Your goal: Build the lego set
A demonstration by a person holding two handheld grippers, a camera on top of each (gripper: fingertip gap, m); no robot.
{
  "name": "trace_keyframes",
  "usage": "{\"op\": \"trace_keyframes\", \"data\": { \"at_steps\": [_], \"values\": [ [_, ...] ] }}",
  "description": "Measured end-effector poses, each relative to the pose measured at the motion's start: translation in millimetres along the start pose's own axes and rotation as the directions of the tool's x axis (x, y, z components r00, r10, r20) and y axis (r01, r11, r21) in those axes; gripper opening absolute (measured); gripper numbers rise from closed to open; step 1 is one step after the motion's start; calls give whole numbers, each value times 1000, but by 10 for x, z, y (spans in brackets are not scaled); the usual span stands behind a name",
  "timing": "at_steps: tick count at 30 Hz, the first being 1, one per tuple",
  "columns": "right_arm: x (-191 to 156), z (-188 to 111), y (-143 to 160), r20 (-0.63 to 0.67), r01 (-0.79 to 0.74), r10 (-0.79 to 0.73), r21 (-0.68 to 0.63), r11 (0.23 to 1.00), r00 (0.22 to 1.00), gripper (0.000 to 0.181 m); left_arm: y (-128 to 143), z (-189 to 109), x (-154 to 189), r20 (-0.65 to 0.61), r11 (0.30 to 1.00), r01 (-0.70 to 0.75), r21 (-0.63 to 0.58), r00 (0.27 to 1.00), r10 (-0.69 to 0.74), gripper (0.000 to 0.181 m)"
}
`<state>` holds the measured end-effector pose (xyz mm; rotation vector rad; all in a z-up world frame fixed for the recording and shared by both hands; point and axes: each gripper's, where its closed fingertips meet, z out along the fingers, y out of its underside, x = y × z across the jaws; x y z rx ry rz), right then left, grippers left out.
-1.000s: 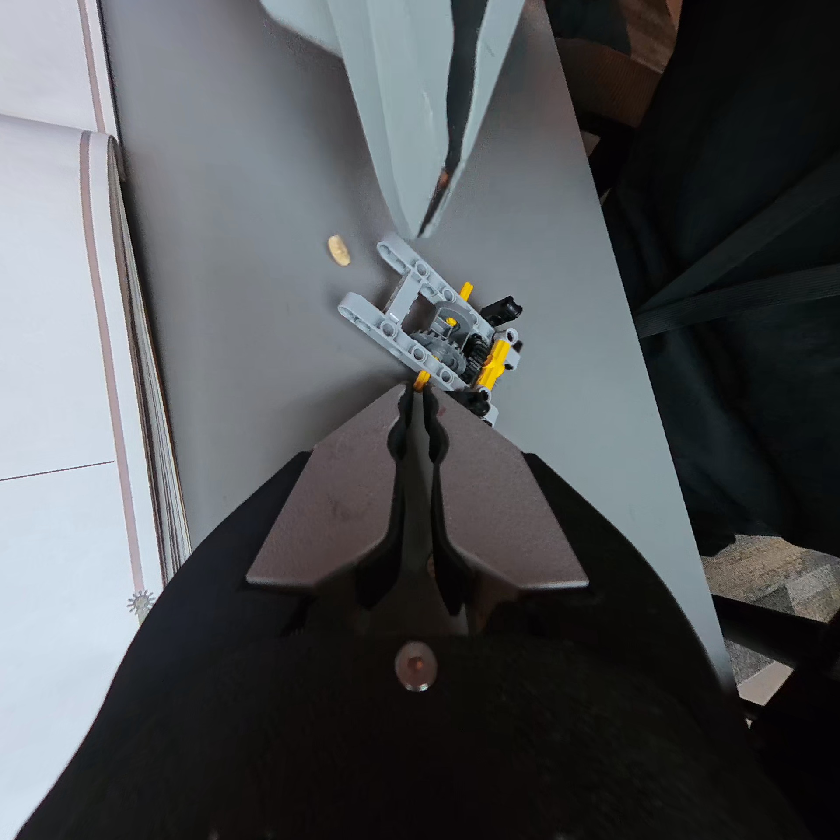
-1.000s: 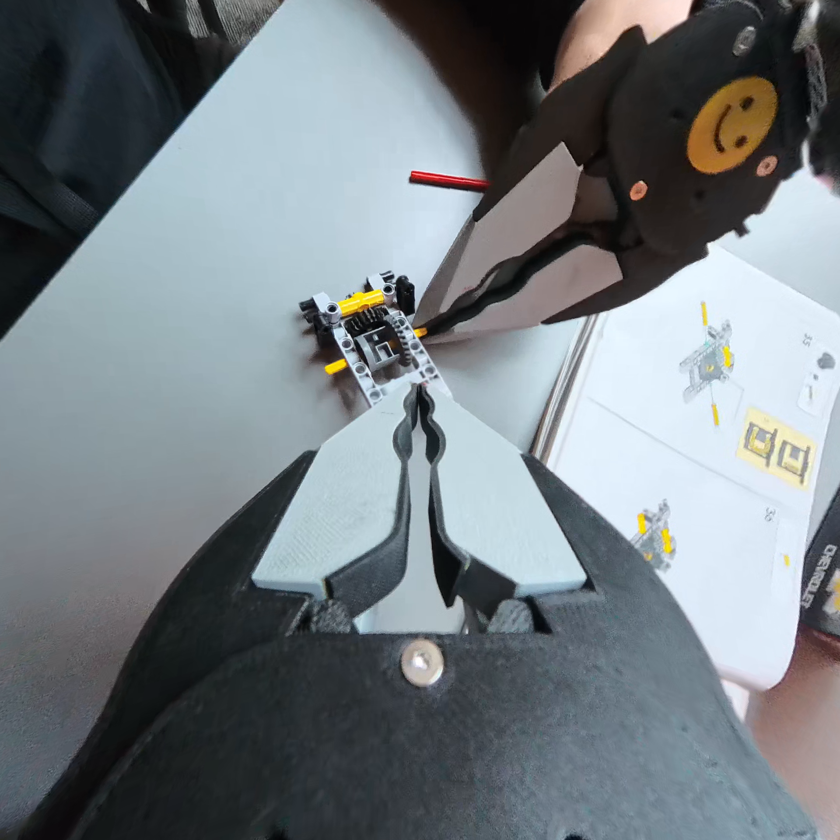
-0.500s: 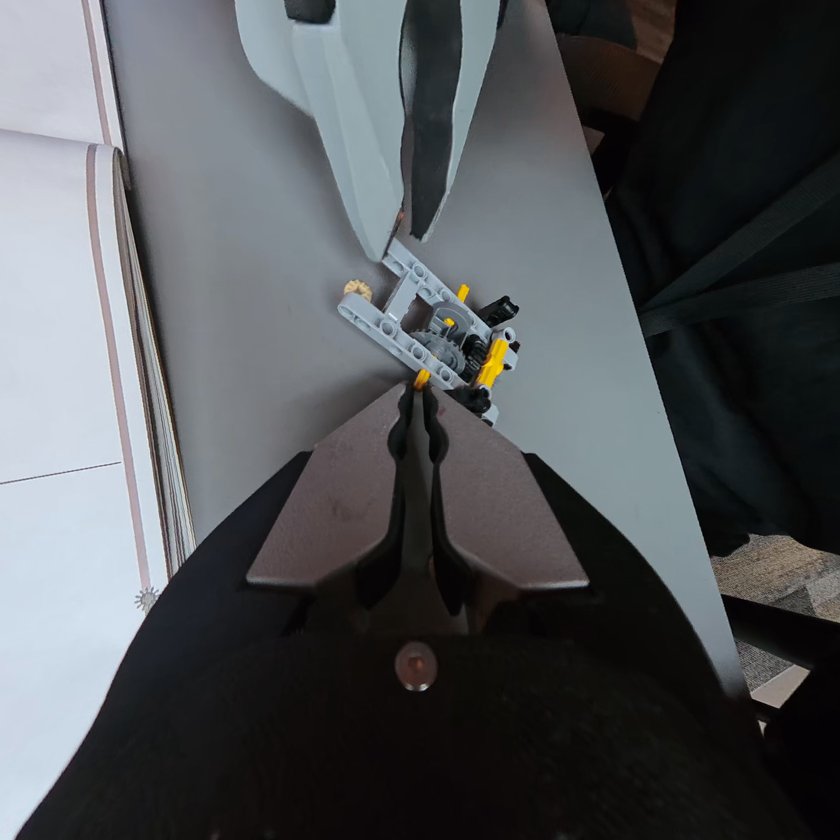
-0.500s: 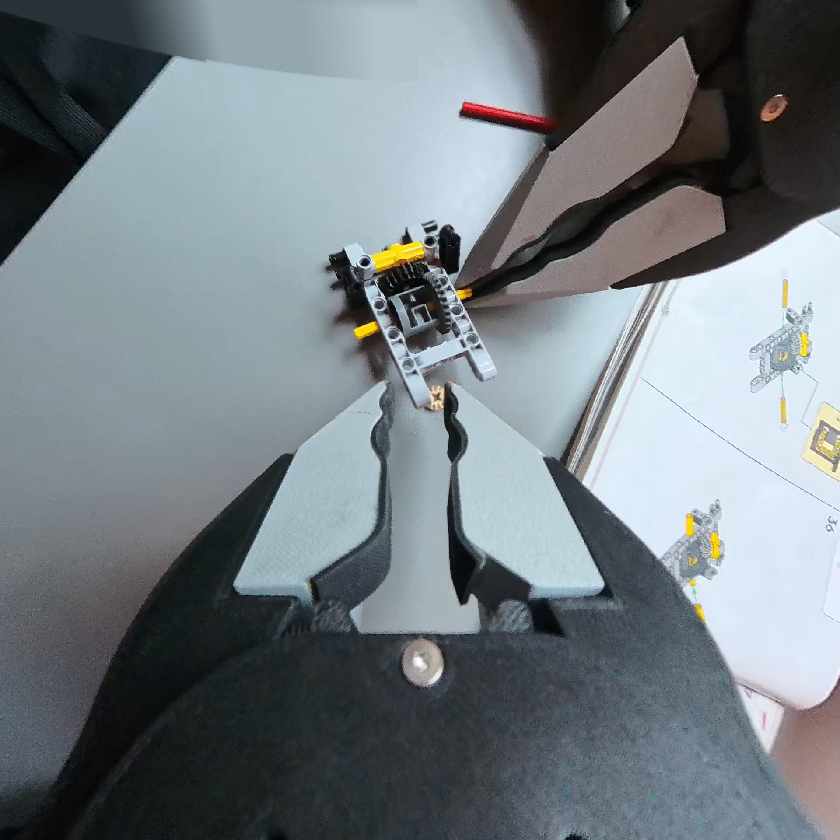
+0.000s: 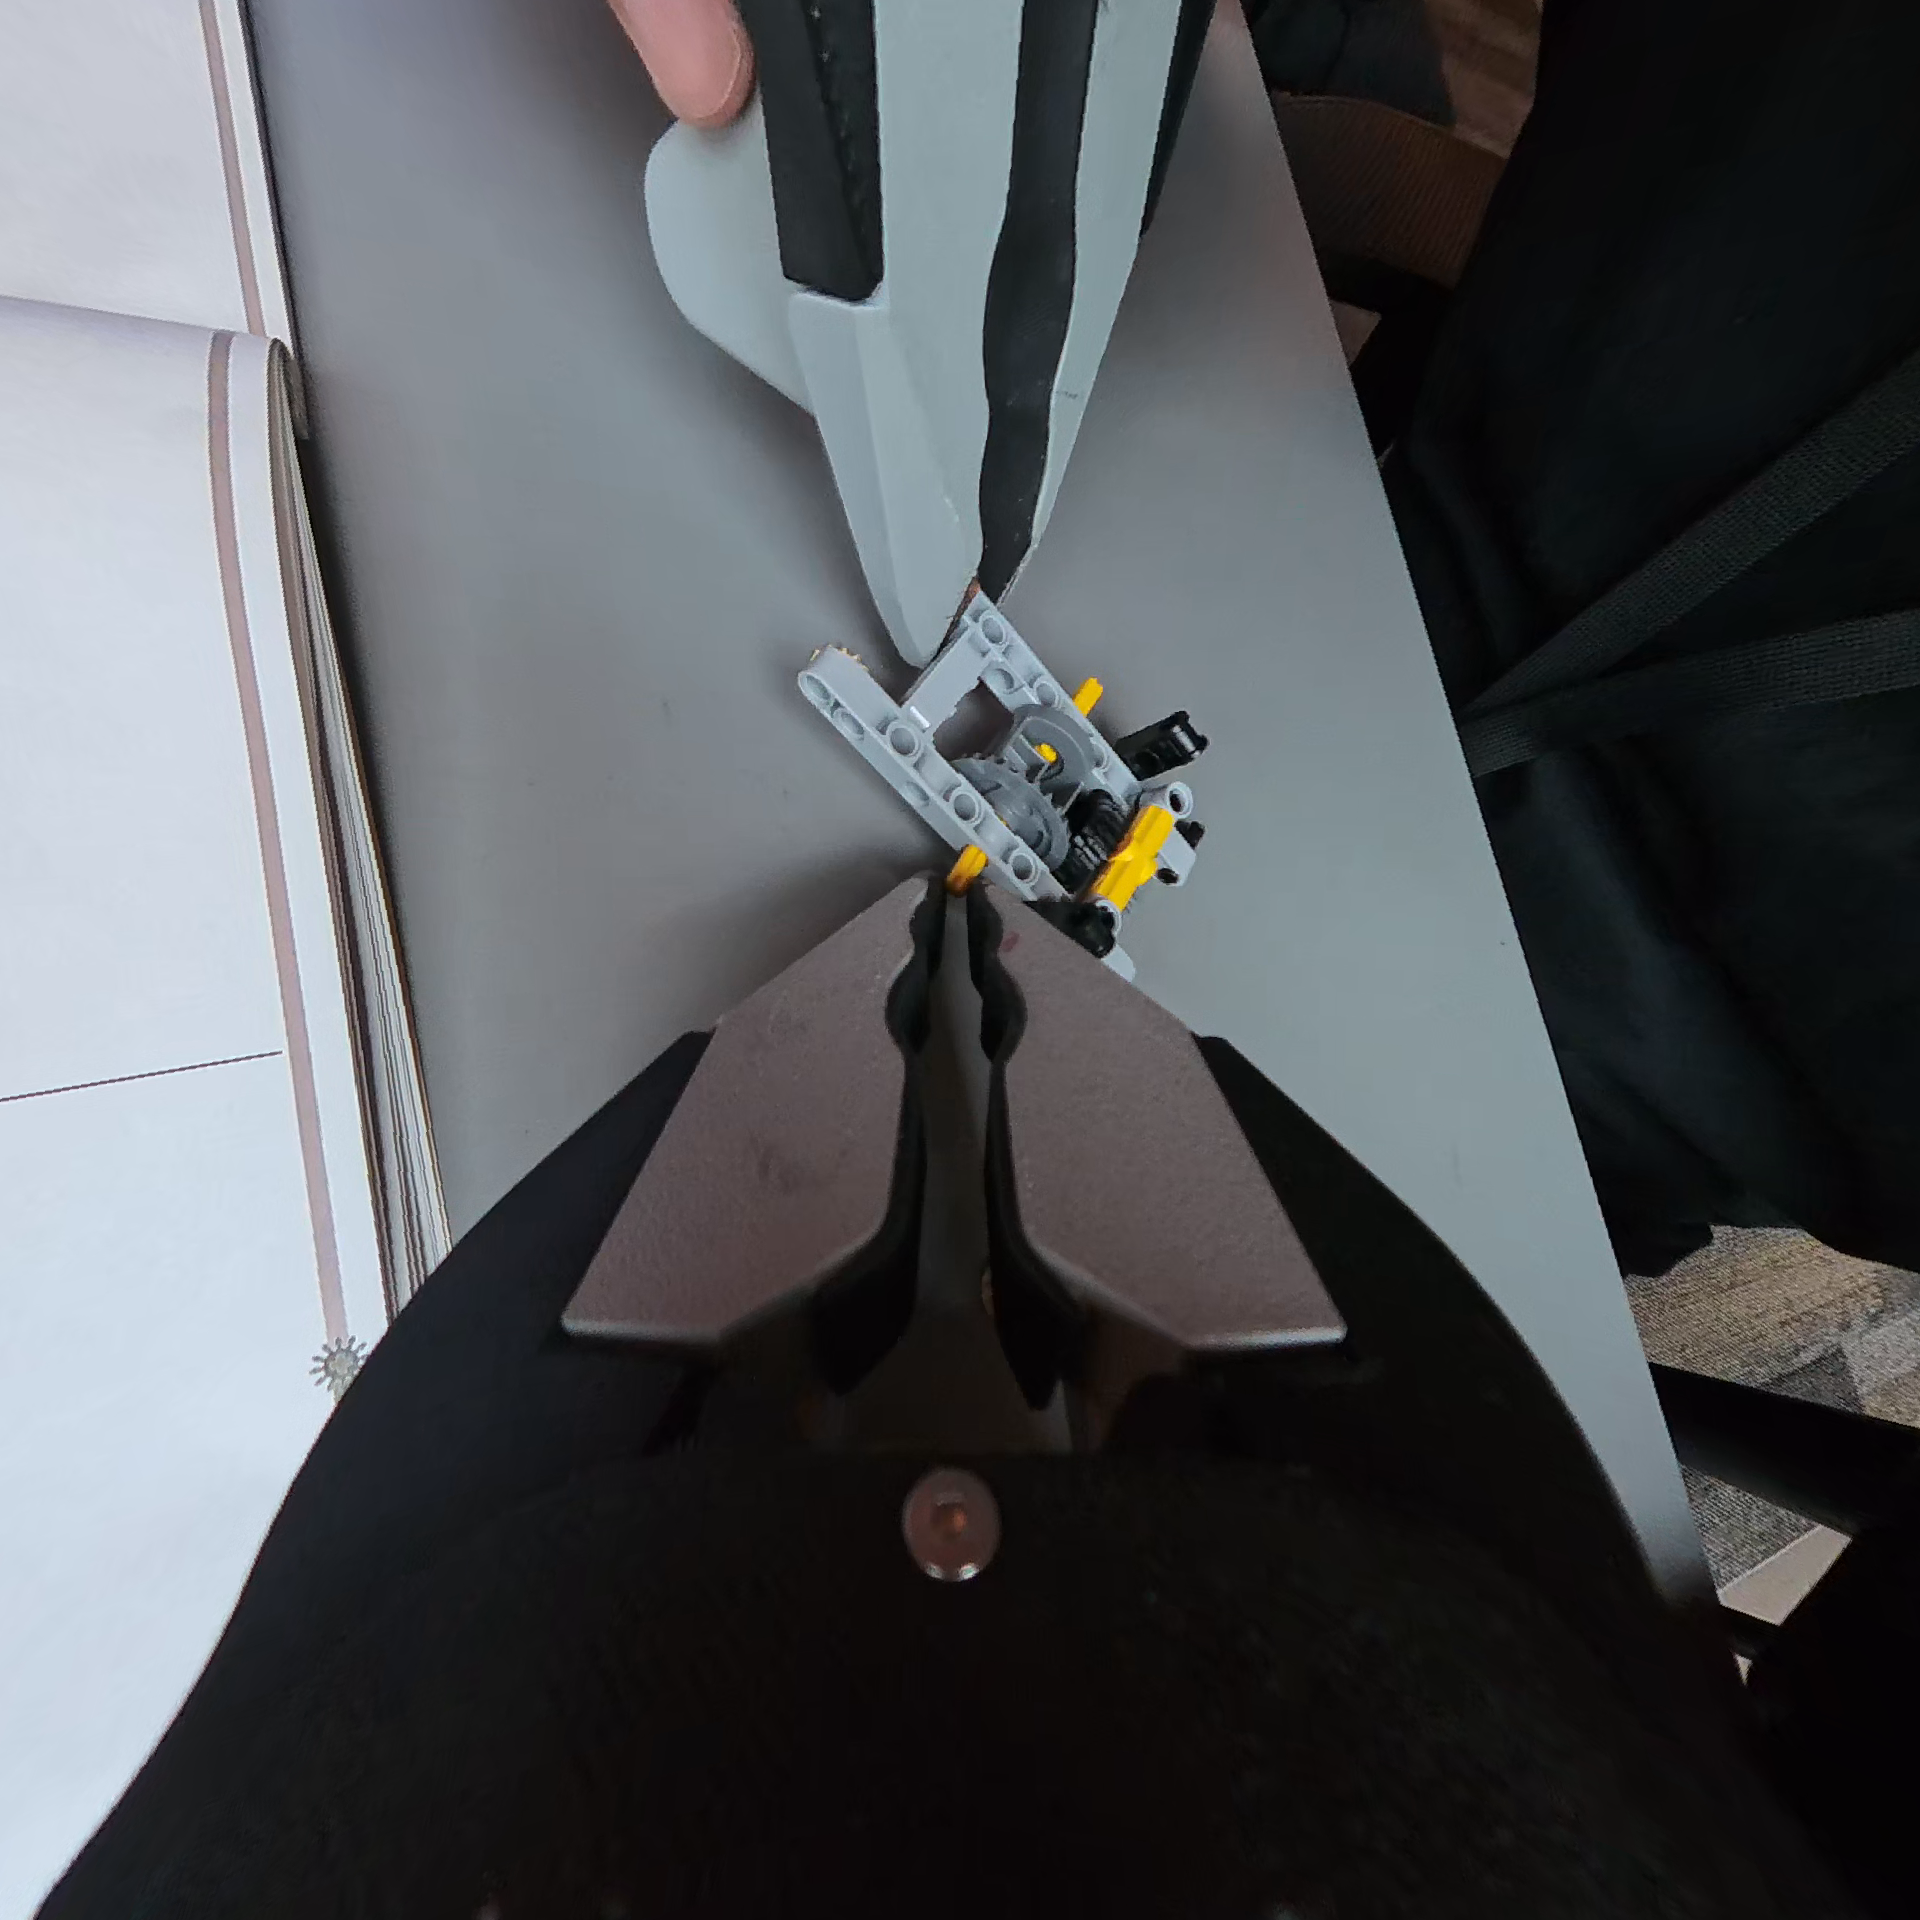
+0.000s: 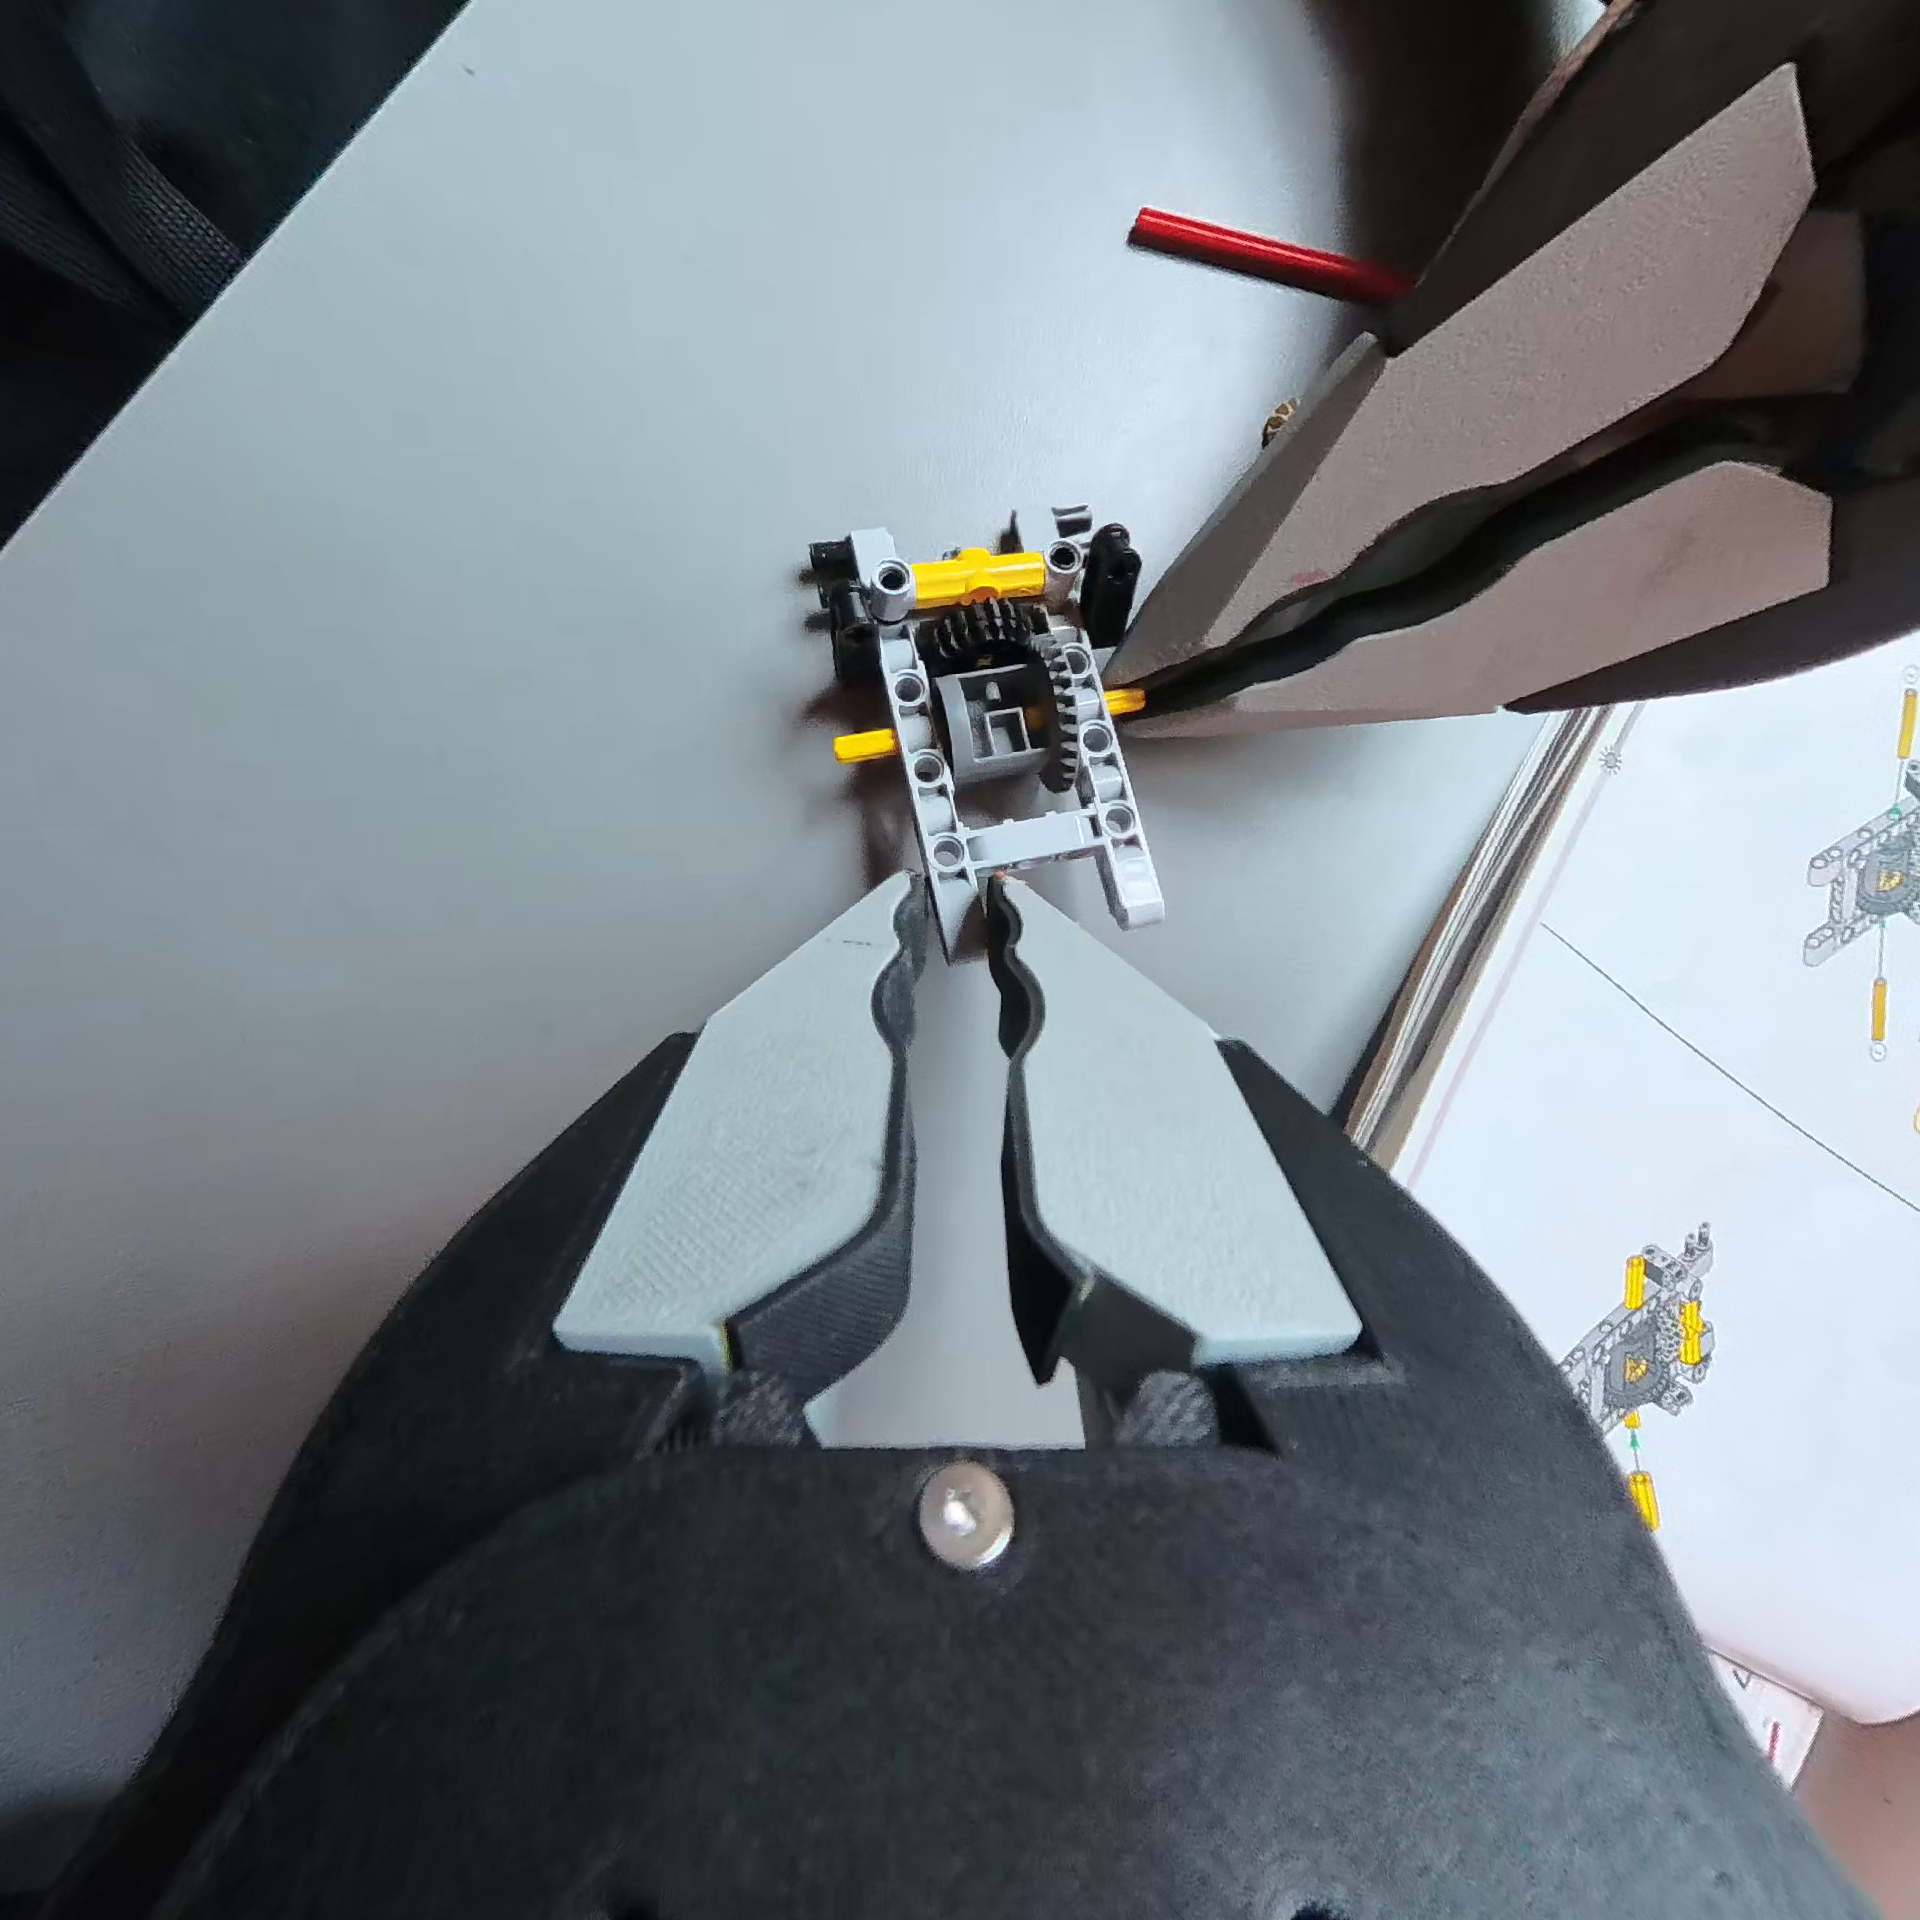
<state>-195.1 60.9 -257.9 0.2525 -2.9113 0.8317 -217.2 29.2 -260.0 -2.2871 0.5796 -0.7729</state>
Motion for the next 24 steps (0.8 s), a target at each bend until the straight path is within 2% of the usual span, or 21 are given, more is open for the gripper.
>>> {"op": "trace_keyframes", "data": {
  "at_steps": [24],
  "values": [
    [-38,2,-14,18,4,-4,8,1000,1000,9,13,-9,11,-7,1000,2,-1,1000,-2,1]
  ]
}}
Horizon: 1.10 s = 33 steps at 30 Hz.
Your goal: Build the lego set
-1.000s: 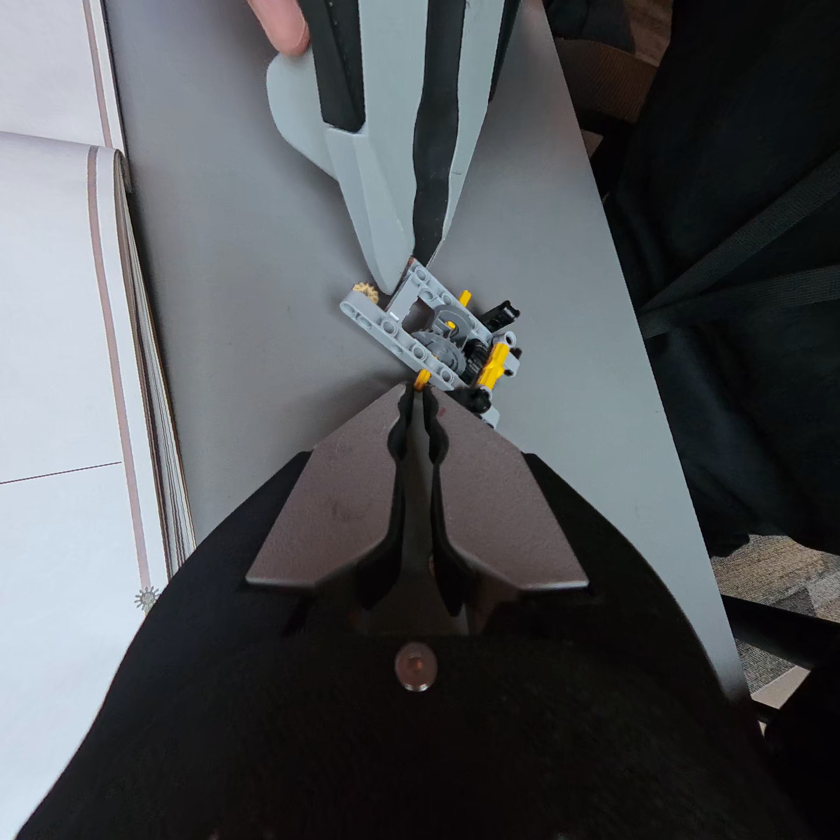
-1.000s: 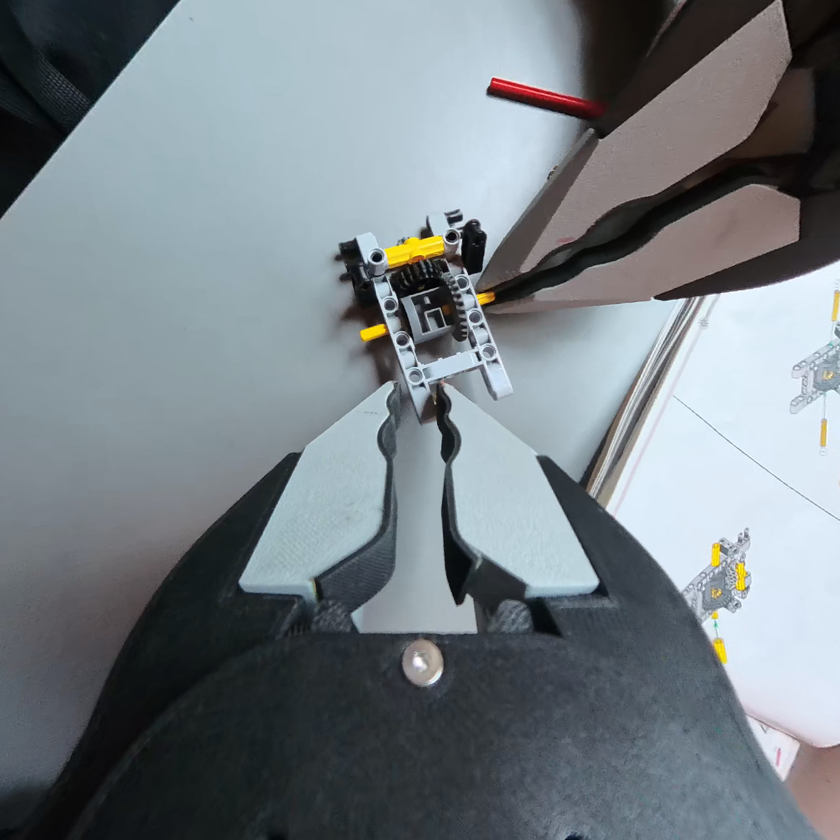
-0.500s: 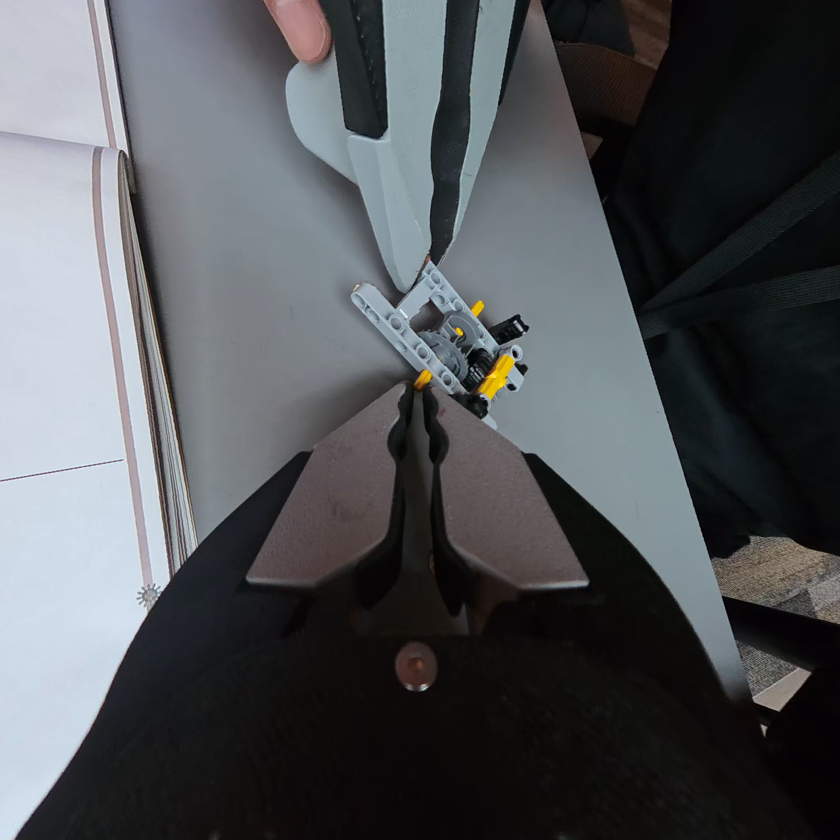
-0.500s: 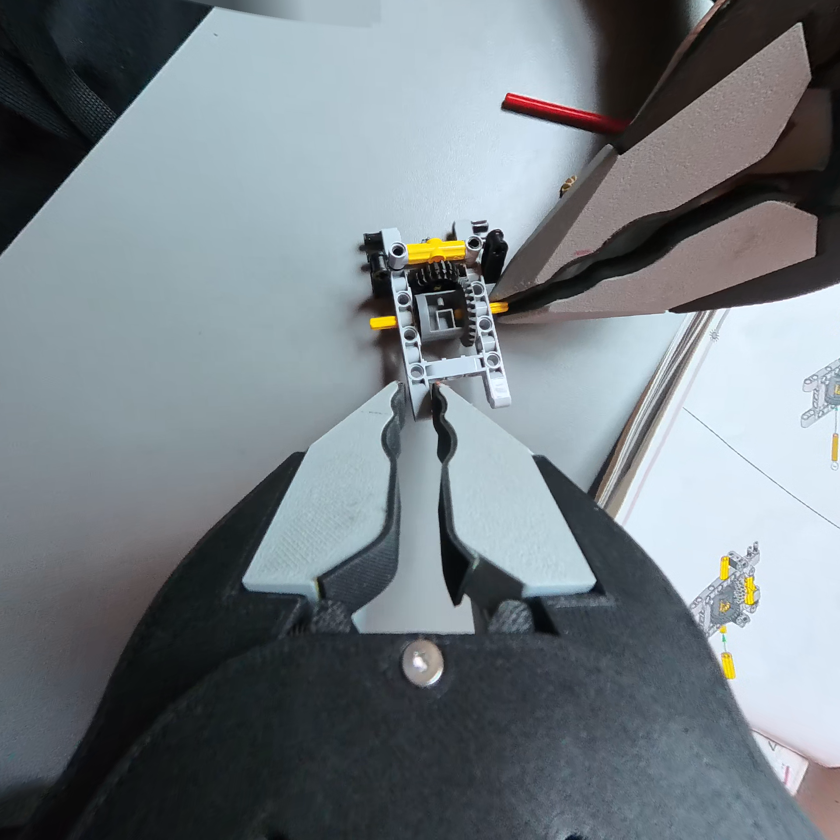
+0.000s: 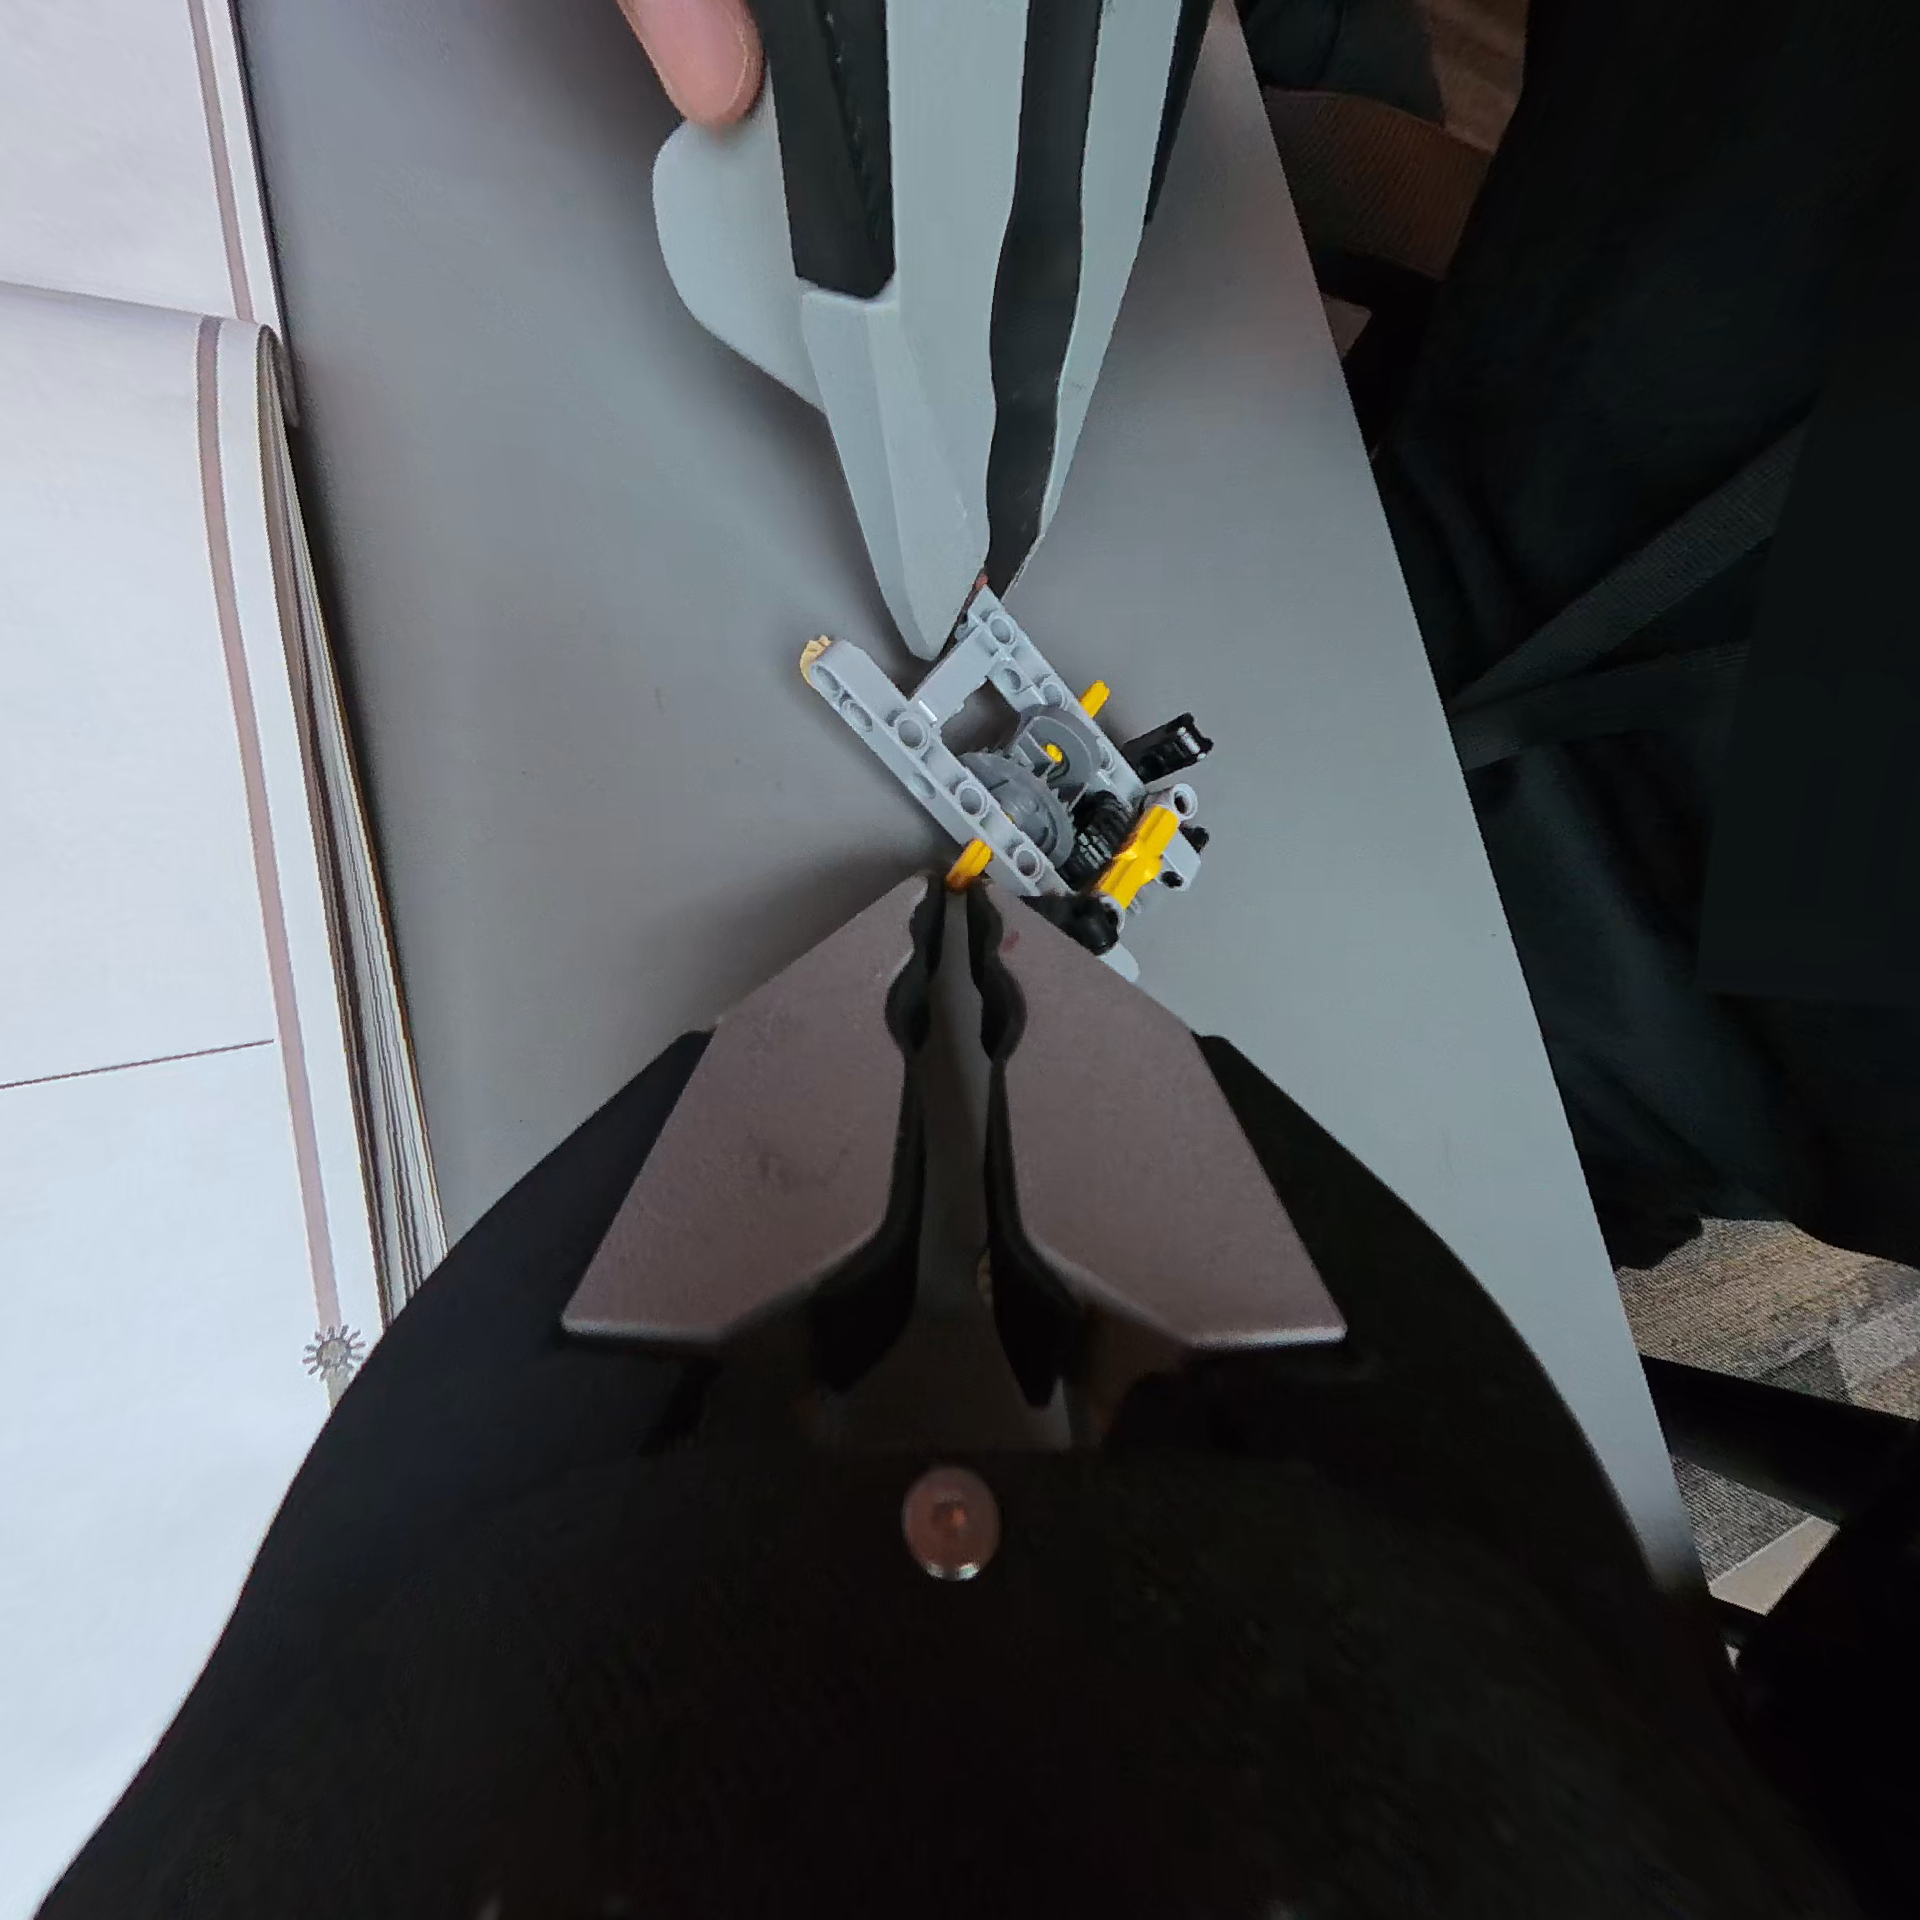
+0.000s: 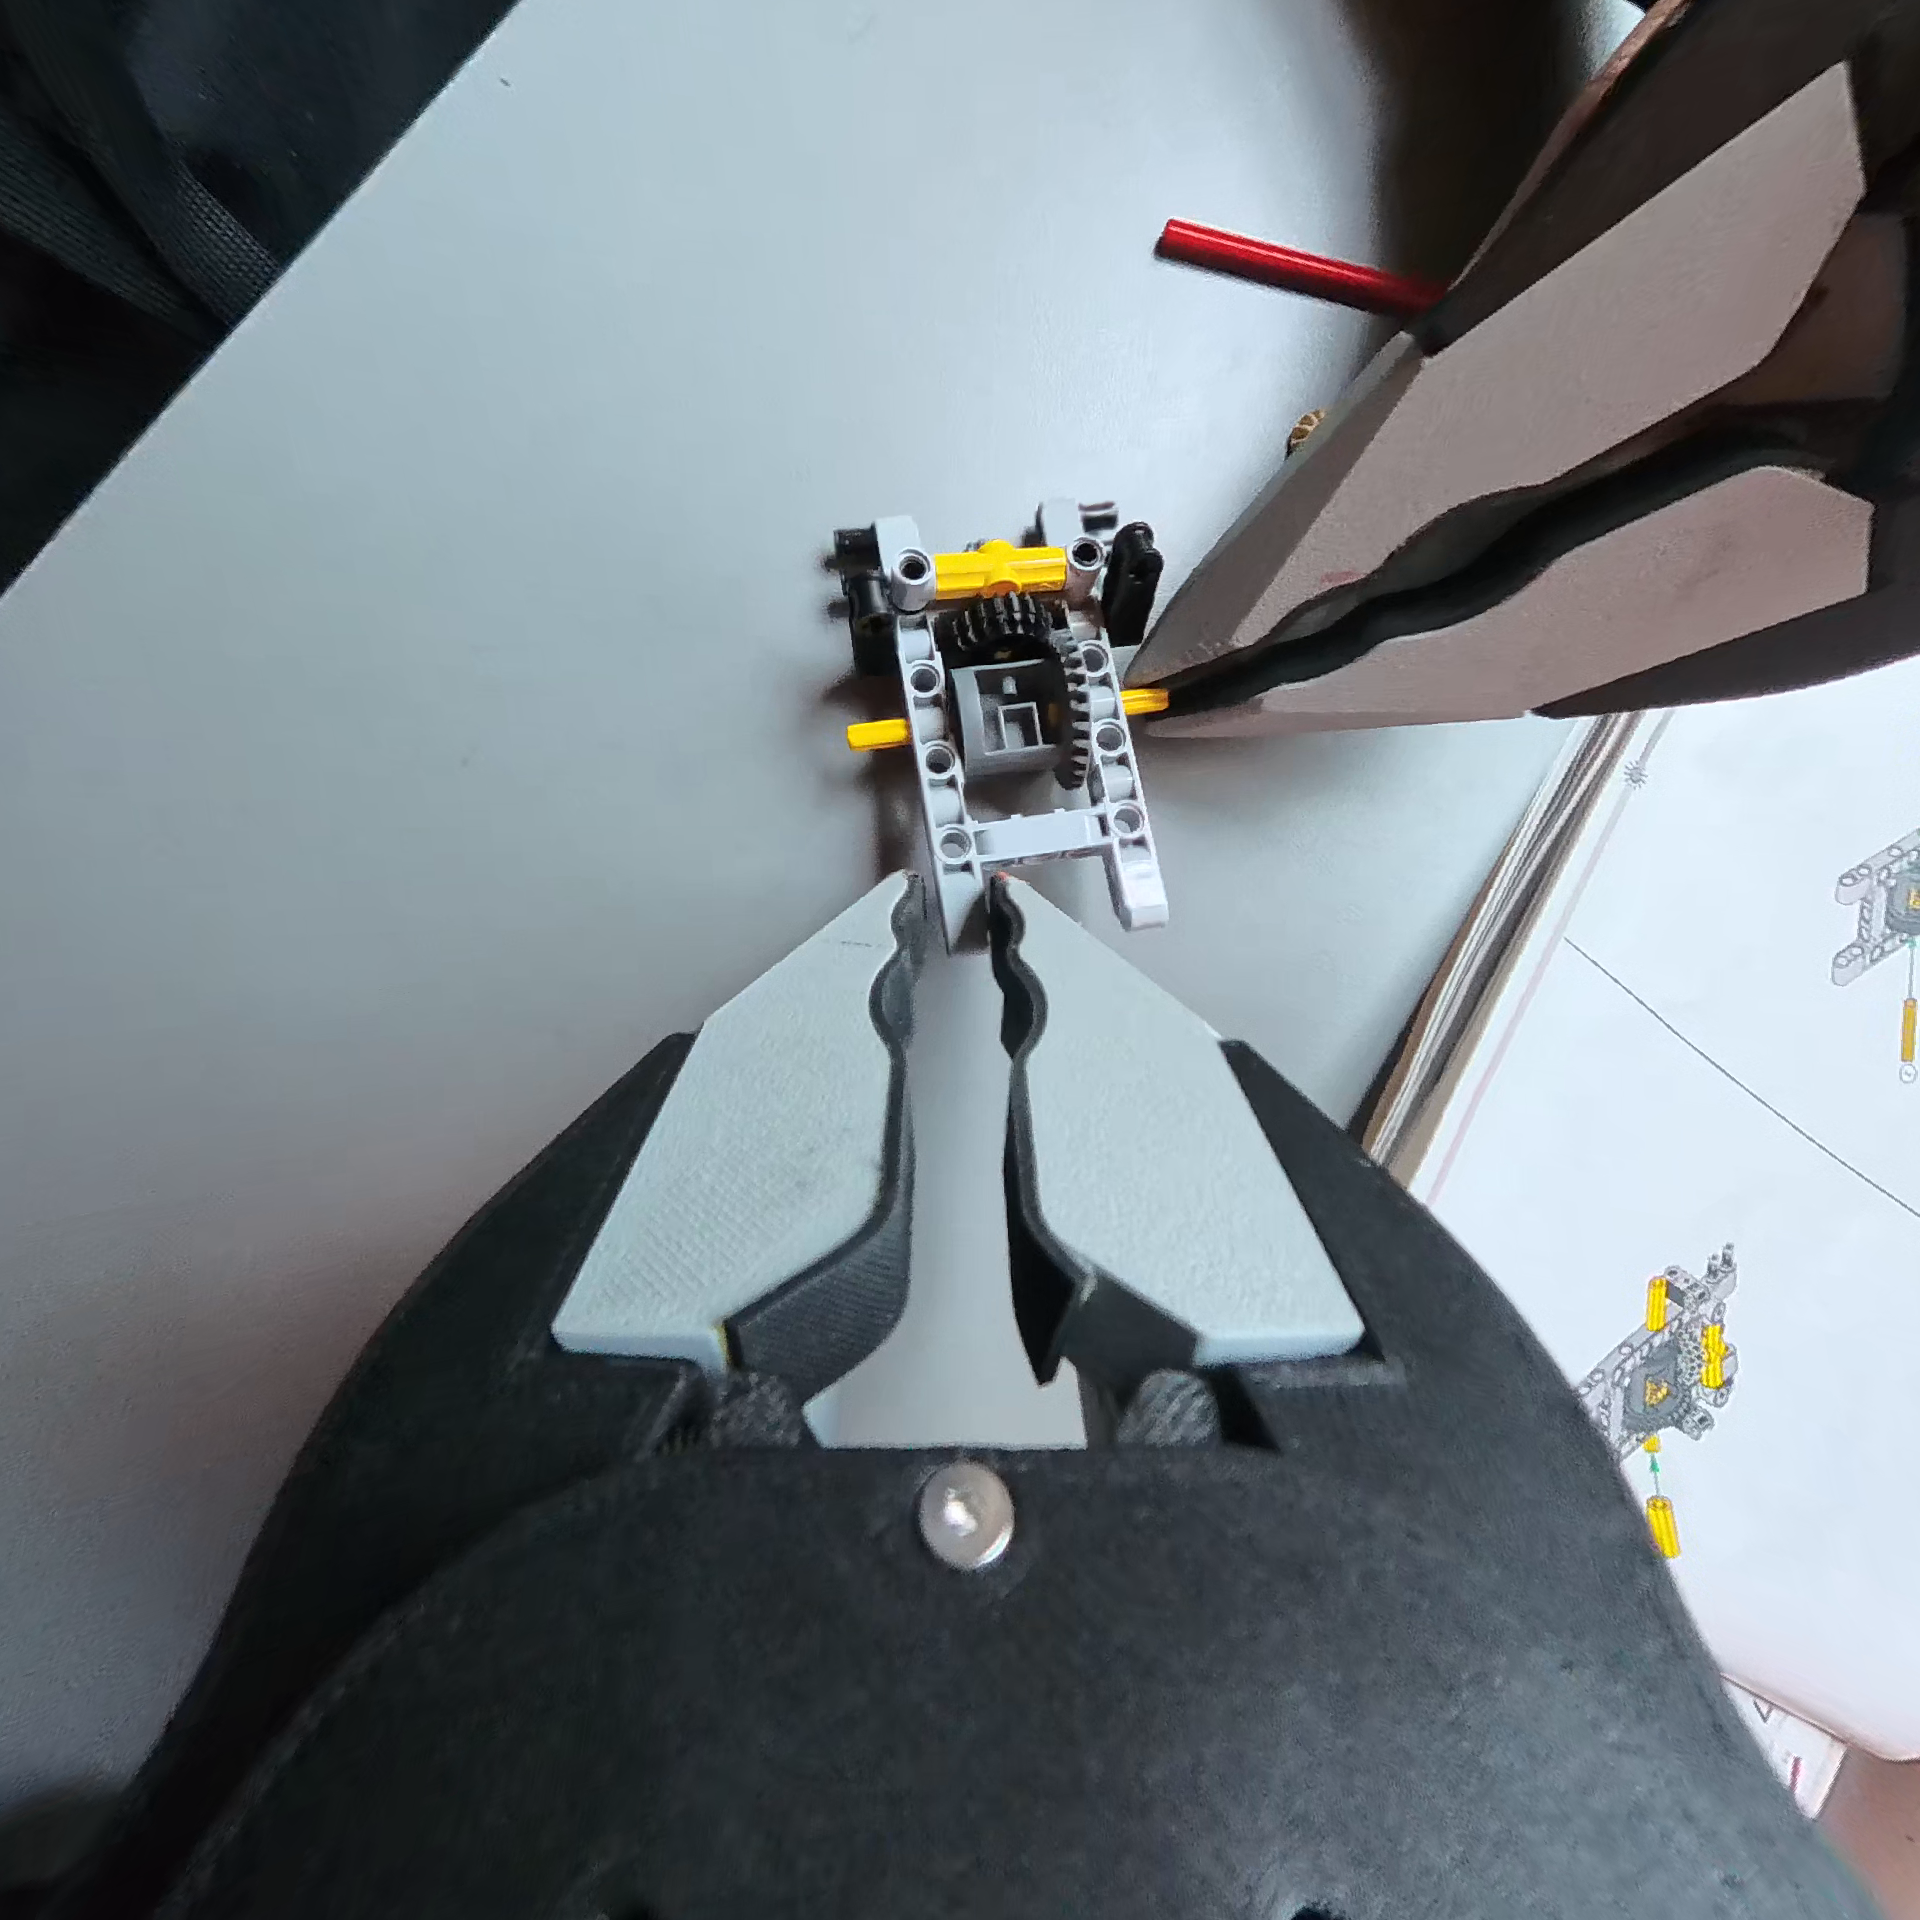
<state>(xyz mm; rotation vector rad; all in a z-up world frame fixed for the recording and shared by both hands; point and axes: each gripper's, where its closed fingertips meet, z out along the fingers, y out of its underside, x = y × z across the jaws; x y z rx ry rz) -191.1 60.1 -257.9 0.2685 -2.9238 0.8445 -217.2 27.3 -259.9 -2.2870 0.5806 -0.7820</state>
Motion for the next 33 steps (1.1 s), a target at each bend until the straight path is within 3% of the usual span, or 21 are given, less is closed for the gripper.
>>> {"op": "trace_keyframes", "data": {
  "at_steps": [9,16,33],
  "values": [
    [120,-227,65,-21,-67,69,45,997,997,13,3,1,4,1,1000,-3,-2,1000,3,1],
    [168,-18,211,-36,-88,87,-39,995,996,12,-3,-8,4,-7,1000,7,6,1000,-7,1],
    [166,68,158,-20,-95,95,-6,995,995,8,-9,-1,26,-25,1000,13,9,1000,-13,2]
  ]
}}
